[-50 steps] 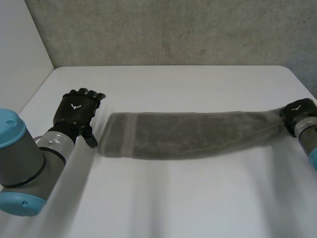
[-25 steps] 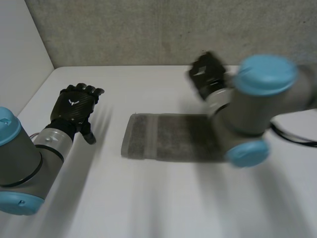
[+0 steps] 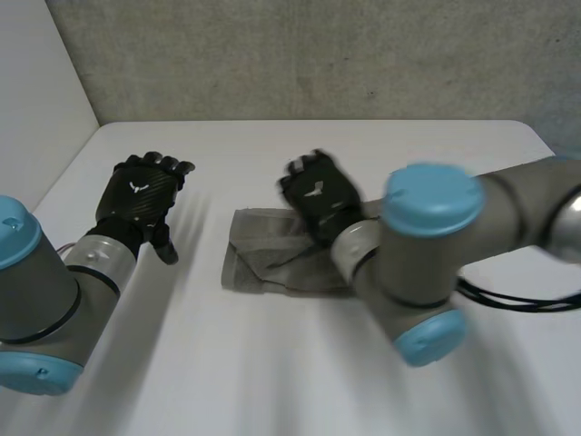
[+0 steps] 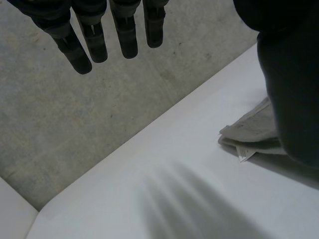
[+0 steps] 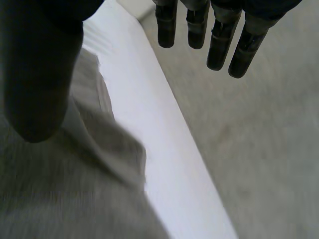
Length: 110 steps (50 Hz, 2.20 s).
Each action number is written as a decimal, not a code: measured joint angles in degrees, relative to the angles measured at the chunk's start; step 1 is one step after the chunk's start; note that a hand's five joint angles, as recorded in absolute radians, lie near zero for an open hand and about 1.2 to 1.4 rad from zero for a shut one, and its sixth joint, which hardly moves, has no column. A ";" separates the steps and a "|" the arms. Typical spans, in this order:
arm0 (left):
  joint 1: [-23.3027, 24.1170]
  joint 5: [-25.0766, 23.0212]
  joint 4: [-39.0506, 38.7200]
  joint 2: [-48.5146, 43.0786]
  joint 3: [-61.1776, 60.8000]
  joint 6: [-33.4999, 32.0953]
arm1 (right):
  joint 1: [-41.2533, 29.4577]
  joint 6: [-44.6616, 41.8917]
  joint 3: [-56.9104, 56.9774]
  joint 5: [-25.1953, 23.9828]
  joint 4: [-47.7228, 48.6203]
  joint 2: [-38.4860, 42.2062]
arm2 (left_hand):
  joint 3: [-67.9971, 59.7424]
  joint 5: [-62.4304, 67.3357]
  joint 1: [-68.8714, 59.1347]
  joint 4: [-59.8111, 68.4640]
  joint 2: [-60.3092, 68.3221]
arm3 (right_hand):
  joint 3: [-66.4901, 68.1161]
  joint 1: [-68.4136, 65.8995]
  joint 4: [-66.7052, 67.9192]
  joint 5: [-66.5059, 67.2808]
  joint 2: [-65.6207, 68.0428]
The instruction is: Fold the towel.
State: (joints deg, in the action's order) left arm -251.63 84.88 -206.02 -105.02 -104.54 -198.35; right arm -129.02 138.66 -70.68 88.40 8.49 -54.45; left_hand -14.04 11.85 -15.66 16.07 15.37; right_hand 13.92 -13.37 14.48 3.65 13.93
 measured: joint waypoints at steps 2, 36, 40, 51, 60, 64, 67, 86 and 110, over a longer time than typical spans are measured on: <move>0.37 -0.02 0.02 0.05 0.02 -0.02 | 2.12 2.16 -2.23 0.26 -1.44 -1.94 | 0.00 0.01 0.00 0.00 0.00 | 0.00 -0.02 0.00 0.00 0.00; 22.72 0.84 11.68 -23.73 32.87 1.13 | 15.12 5.05 -23.54 -0.62 2.38 -5.67 | 0.00 0.26 0.00 0.00 0.00 | 11.76 -12.61 11.30 12.65 11.34; 23.09 0.94 15.01 -29.08 39.56 1.77 | 15.09 5.05 -24.23 -0.67 2.35 -5.69 | 0.00 0.55 0.00 0.00 0.00 | 11.76 -12.61 11.31 12.65 11.34; 22.15 5.43 18.65 -36.48 48.65 2.01 | 15.03 5.03 -24.87 -1.22 2.32 -5.64 | 0.00 1.11 0.00 0.00 0.00 | 12.04 -13.16 11.54 13.08 11.53; 18.73 13.28 18.91 -36.48 48.68 1.70 | 15.26 4.99 -24.83 -1.49 2.35 -5.38 | -0.18 2.62 0.00 0.01 0.03 | 20.77 -21.55 20.15 21.21 21.02; 16.35 16.47 18.67 -34.61 46.37 1.59 | 15.29 4.97 -24.74 -1.45 2.39 -5.16 | -0.25 3.12 0.00 0.00 0.06 | 23.32 -24.18 22.86 23.89 23.71; 15.03 17.92 18.55 -33.50 44.24 1.50 | 15.29 4.96 -24.67 -1.37 2.46 -5.03 | -1.26 3.99 -0.16 0.12 0.35 | 25.20 -26.09 24.77 25.87 25.41; 16.55 18.48 16.68 -24.35 27.79 1.74 | 15.29 4.85 -24.66 -0.40 4.60 -4.96 | -2.50 5.01 -0.18 0.12 1.29 | 62.54 -56.98 62.20 62.96 62.05; 19.03 18.21 14.80 -7.77 15.18 2.42 | 17.99 -17.21 -21.88 1.29 -5.42 -13.52 | -2.46 4.89 -0.18 0.12 1.23 | 62.72 -58.53 62.20 62.97 62.05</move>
State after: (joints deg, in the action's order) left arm -232.60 103.10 -191.22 -112.80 -89.36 -195.94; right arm -111.03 121.45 -92.56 89.69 3.07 -67.97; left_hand -16.50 16.74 -15.84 16.19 16.59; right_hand 76.65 -71.90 76.68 66.62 75.98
